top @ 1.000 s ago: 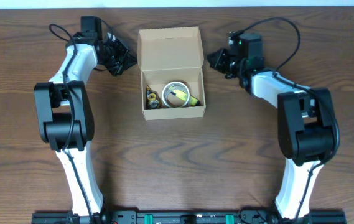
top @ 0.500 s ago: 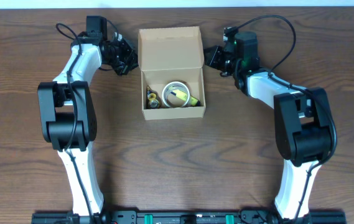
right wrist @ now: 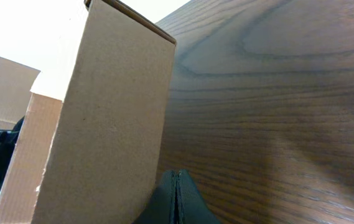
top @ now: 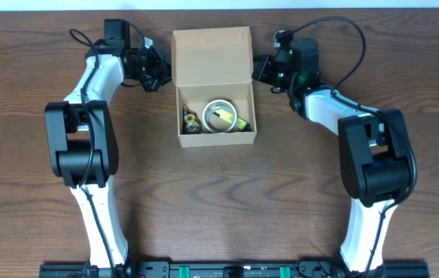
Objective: Pack container
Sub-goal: 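Grip the lid flap edges with both grippers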
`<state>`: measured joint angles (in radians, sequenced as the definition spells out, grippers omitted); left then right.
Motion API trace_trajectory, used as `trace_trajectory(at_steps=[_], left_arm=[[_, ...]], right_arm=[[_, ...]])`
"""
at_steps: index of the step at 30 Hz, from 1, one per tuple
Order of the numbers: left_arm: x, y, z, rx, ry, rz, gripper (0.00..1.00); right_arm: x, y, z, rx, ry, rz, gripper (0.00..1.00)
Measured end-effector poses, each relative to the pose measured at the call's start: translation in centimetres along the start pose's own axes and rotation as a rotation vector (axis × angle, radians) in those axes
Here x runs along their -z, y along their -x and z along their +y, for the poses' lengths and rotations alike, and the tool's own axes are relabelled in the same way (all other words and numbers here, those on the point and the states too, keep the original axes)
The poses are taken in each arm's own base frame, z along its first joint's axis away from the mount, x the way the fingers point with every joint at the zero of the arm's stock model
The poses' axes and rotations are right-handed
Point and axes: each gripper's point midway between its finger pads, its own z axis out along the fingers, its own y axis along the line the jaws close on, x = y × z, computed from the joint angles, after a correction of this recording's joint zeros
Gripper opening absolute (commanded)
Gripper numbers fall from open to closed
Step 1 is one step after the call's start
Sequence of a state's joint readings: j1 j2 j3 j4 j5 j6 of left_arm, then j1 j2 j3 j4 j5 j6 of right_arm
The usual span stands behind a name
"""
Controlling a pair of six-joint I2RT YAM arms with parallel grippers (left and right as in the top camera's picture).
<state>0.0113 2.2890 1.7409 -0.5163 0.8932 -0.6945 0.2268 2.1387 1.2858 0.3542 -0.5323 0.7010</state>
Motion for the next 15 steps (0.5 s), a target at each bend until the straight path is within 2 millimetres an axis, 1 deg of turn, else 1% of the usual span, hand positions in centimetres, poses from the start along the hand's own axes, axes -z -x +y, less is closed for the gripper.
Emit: trace_trajectory(at_steps=[6,10,15], left_arm=[[0.7,-0.1,-0.4,-0.037,-0.047,0.025,0.06],[1.2,-0.1,-1.0,-0.055,-0.084,0.041,0.06],[1.5,-0.4,-1.9,-0.068,-0.125,0.066,0.06]], right_arm=[[0.0,0.0,0.9,0.009,0.038,0.016,0.01],[0.0,-0.2,1.2,0.009,0.050,0.026,0.01],[0.6,0.1,2.1,0.018,0.058,0.031,0.01]])
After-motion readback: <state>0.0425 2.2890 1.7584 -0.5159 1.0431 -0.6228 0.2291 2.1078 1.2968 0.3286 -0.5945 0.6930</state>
